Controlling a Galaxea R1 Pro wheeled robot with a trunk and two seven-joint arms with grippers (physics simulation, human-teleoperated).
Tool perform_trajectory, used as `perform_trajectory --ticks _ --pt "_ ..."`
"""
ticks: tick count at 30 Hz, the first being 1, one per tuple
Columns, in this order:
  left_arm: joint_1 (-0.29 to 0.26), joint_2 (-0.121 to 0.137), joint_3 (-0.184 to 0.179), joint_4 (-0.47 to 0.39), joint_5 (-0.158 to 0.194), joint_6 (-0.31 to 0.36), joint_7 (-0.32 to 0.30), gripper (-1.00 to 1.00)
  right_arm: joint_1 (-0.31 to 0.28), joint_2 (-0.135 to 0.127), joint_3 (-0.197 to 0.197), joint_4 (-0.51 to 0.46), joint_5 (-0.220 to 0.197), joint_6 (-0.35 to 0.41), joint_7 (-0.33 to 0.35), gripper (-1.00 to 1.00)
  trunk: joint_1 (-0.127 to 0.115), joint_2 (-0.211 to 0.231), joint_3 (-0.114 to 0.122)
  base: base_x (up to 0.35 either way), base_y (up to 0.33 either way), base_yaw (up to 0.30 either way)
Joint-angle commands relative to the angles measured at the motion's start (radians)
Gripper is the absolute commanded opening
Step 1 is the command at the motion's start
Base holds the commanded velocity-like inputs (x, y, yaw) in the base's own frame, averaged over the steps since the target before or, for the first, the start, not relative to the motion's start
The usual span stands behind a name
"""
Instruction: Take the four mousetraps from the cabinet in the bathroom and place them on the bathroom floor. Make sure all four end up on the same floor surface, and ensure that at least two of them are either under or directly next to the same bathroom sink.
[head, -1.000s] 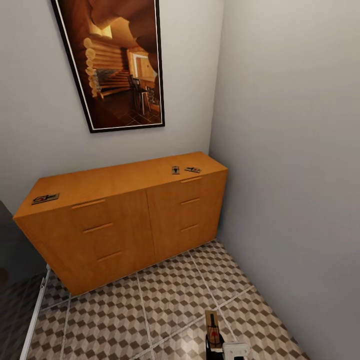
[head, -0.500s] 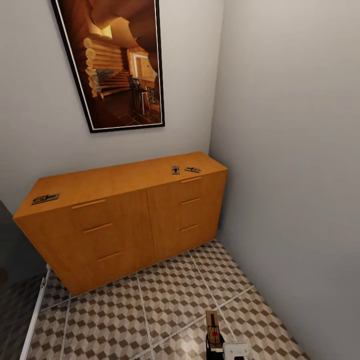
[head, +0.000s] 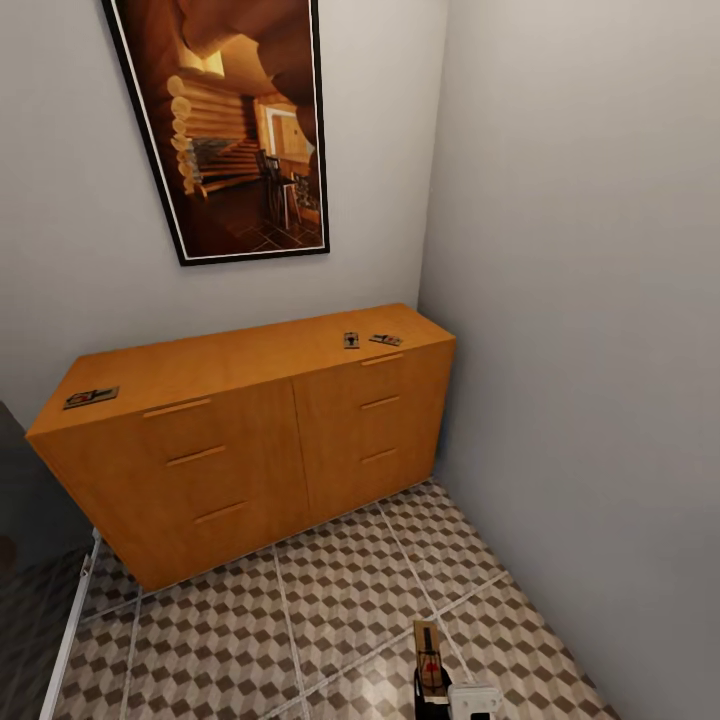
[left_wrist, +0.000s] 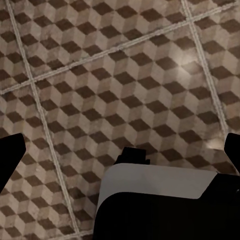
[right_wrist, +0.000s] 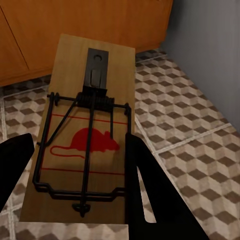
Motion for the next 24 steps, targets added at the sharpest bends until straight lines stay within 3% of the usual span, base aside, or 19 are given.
perform_trajectory --ticks 1,8,24 --pt "0.0 0.0 0.0 -0.001 -0.001 -0.001 0.003 1.0 -0.001 0.001 0.002 0.001 0.009 -0.001 -0.009 -1.0 0.0 0.0 -0.001 0.0 0.0 0.0" --pt "0.0 0.0 0.0 0.0 -0.001 -0.001 0.003 1.0 -0.001 0.002 0.002 0.001 0.008 0.0 -0.01 -1.0 0.0 0.0 -0.001 0.0 0.0 0.055" --pt "0.0 0.0 0.0 0.001 -0.001 -0.001 0.003 1.0 -0.001 0.003 0.002 0.001 0.008 0.0 -0.009 -1.0 0.0 0.0 -0.001 0.0 0.0 0.273"
